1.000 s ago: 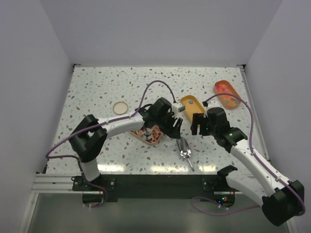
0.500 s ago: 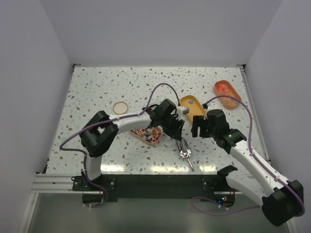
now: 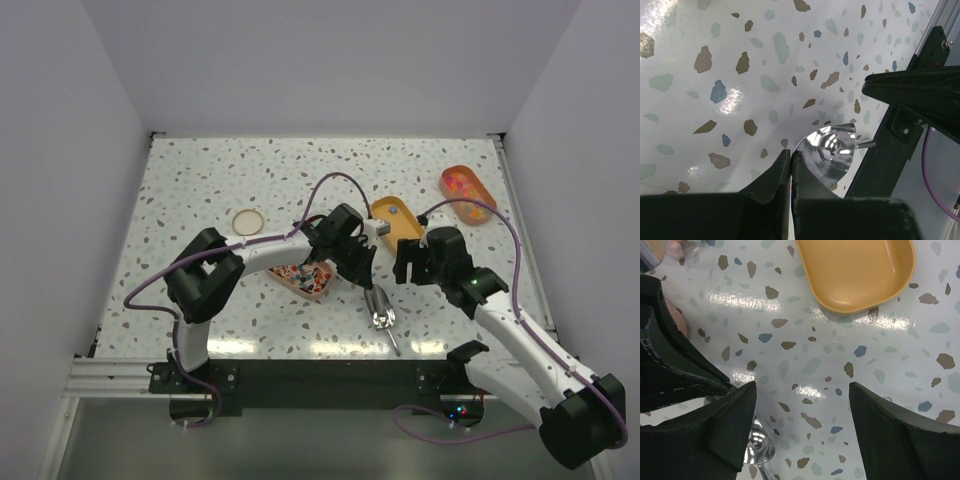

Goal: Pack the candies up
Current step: Pick up the spatula from the center of the board.

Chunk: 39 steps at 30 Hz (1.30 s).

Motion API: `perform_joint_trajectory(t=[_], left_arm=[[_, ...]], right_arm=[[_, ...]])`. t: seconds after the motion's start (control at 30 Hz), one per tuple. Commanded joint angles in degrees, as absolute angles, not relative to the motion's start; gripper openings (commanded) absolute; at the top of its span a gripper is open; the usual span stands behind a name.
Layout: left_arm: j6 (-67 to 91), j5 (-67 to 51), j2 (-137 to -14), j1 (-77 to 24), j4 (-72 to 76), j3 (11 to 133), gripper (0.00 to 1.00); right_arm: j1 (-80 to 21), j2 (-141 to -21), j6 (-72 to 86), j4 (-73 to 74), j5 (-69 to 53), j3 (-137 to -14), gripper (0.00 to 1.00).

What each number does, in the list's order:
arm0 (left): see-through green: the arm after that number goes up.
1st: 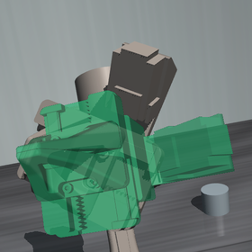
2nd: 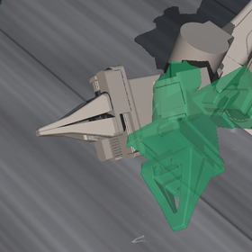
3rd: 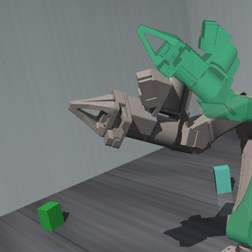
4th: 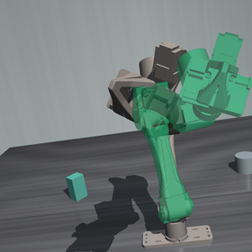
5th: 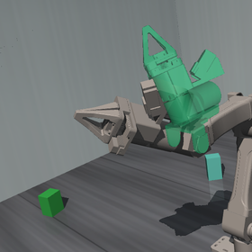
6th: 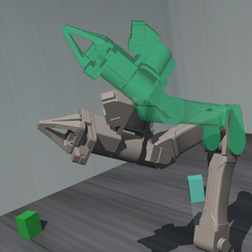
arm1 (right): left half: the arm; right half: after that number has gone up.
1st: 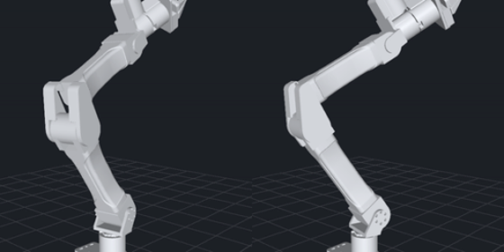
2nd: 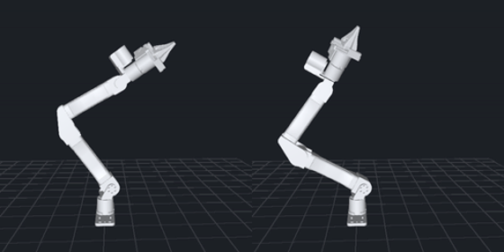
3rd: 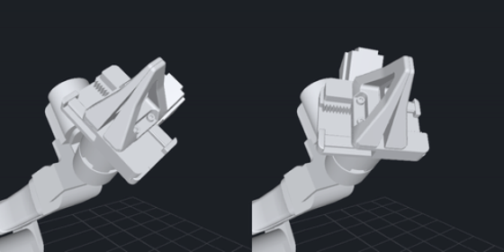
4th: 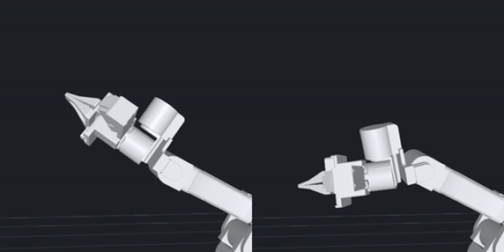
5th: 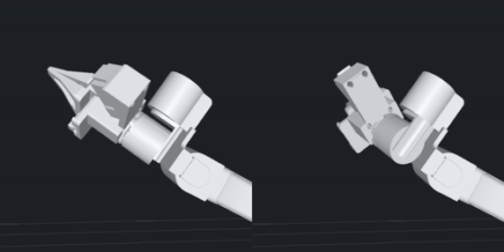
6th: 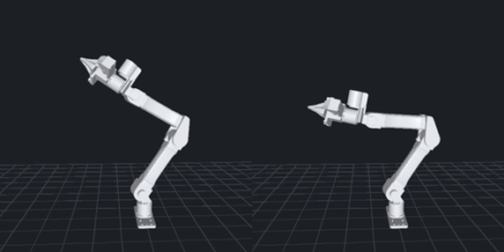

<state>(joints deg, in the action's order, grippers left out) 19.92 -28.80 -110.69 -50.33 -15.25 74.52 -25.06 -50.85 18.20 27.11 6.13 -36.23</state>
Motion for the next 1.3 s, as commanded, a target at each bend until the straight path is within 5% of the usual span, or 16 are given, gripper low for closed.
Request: perform_joint_trajectory(t=[0.0,0.53,0.87,1.27], left_arm=[[20.8,-30.3,-108.8,-50.2,-12.7,74.7,0.00],[40.9,-30.1,-84.7,-34.9,-7.6,58.9,0.00],[49.8,-30.1,-71.5,-23.3,-3.9,49.5,0.00],[56.0,-34.0,-67.9,-20.4,2.0,44.4,0.00]], right_arm=[[-24.9,-49.5,18.4,23.9,3.6,-35.6,0.77],[-24.9,-44.0,10.5,16.5,-15.2,-38.4,0.75],[-25.2,-51.9,7.1,11.5,-33.5,-41.5,0.76],[-32.5,-62.7,0.4,8.3,-27.9,-46.7,0.73]])
